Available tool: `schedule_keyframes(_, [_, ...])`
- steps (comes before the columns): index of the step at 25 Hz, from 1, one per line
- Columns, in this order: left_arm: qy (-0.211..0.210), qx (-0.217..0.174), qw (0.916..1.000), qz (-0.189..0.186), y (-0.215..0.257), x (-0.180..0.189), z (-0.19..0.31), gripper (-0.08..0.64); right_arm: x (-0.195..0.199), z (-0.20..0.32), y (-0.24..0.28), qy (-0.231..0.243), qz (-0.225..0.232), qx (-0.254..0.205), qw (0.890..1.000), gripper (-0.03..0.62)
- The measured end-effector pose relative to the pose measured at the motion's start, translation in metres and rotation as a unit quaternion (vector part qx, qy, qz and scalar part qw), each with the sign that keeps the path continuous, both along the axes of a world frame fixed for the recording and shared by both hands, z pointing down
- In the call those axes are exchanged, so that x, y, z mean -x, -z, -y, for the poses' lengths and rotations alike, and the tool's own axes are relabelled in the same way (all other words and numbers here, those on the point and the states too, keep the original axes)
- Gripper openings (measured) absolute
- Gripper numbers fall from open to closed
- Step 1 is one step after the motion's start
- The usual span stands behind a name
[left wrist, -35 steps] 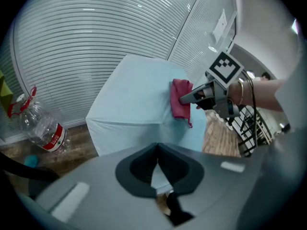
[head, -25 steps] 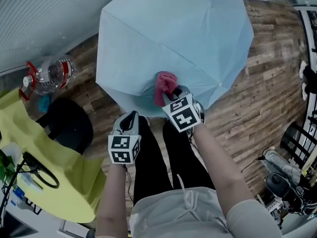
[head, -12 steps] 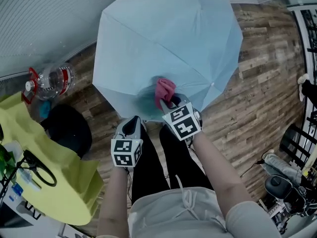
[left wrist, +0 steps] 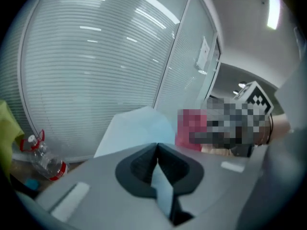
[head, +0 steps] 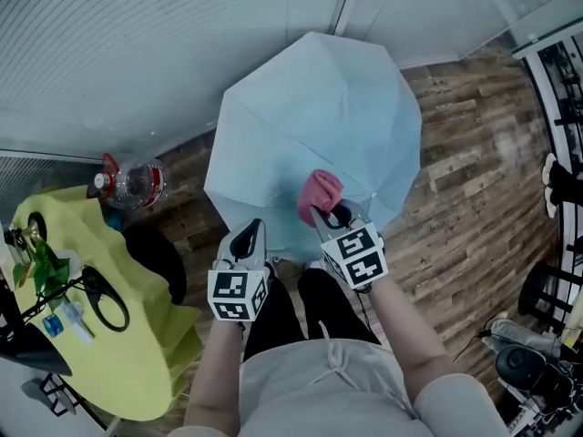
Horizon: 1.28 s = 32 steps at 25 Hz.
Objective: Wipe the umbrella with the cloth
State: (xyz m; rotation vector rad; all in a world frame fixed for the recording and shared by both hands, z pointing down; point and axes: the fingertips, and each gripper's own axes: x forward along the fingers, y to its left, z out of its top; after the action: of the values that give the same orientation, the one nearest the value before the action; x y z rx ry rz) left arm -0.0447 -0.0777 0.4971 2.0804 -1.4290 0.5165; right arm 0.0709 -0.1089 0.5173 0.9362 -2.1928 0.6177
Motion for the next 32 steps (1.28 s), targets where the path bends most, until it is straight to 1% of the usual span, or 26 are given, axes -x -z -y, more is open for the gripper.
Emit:
schedule_keyframes(2, [0.002,-0.039,0.9992,0.001,0.046,0.003,0.010,0.006,0.000,0.006,0.043,-0.003,0.006,-0.035,0.999,0.055])
schedule_keyframes(5, [0.015,-0.088,0.9959,-0.014,0.116,0.005,0.022,0.006,0.000,0.015,0.111,-0.015,0.032,-0.081,0.996,0.055])
schedule_keyframes(7, [0.025,-0.121,0.9921,-0.024,0.167,0.008,0.025,0.006,0.002,0.017,0.156,-0.023,0.049,-0.110,0.992,0.055])
schedule_keyframes(9, [0.030,-0.156,0.9869,-0.026,0.215,0.012,0.023,0.006,0.004,0.015,0.197,-0.027,0.061,-0.138,0.988,0.055])
schedule_keyframes(11, [0.031,-0.184,0.9823,-0.017,0.254,0.016,0.018,0.006,0.006,0.011,0.231,-0.030,0.069,-0.162,0.984,0.055])
schedule_keyframes(12, [0.032,-0.192,0.9809,-0.009,0.270,0.018,0.015,0.006,0.006,0.008,0.245,-0.032,0.072,-0.173,0.982,0.055])
schedule_keyframes(15, [0.033,-0.209,0.9768,0.029,0.308,0.024,0.003,0.006,0.004,0.001,0.282,-0.046,0.083,-0.206,0.974,0.055])
schedule_keyframes(17, [0.034,-0.234,0.9708,0.042,0.332,0.026,-0.007,0.006,0.002,-0.004,0.303,-0.058,0.096,-0.223,0.968,0.055])
schedule_keyframes(20, [0.039,-0.262,0.9640,0.025,0.358,0.031,-0.020,0.006,0.003,-0.014,0.327,-0.070,0.123,-0.237,0.961,0.054])
schedule_keyframes(23, [0.049,-0.273,0.9606,0.015,0.369,0.038,-0.025,0.006,0.006,-0.018,0.342,-0.069,0.120,-0.259,0.956,0.054])
schedule_keyframes(25, [0.054,-0.274,0.9601,0.015,0.370,0.040,-0.027,0.006,0.006,-0.020,0.348,-0.072,0.125,-0.260,0.955,0.054])
schedule_keyframes(28, [0.059,-0.270,0.9610,0.010,0.368,0.042,-0.031,0.006,0.002,-0.024,0.355,-0.092,0.153,-0.246,0.953,0.052])
schedule_keyframes(32, [0.064,-0.276,0.9590,0.014,0.371,0.044,-0.031,0.006,0.000,-0.024,0.363,-0.093,0.143,-0.260,0.950,0.052])
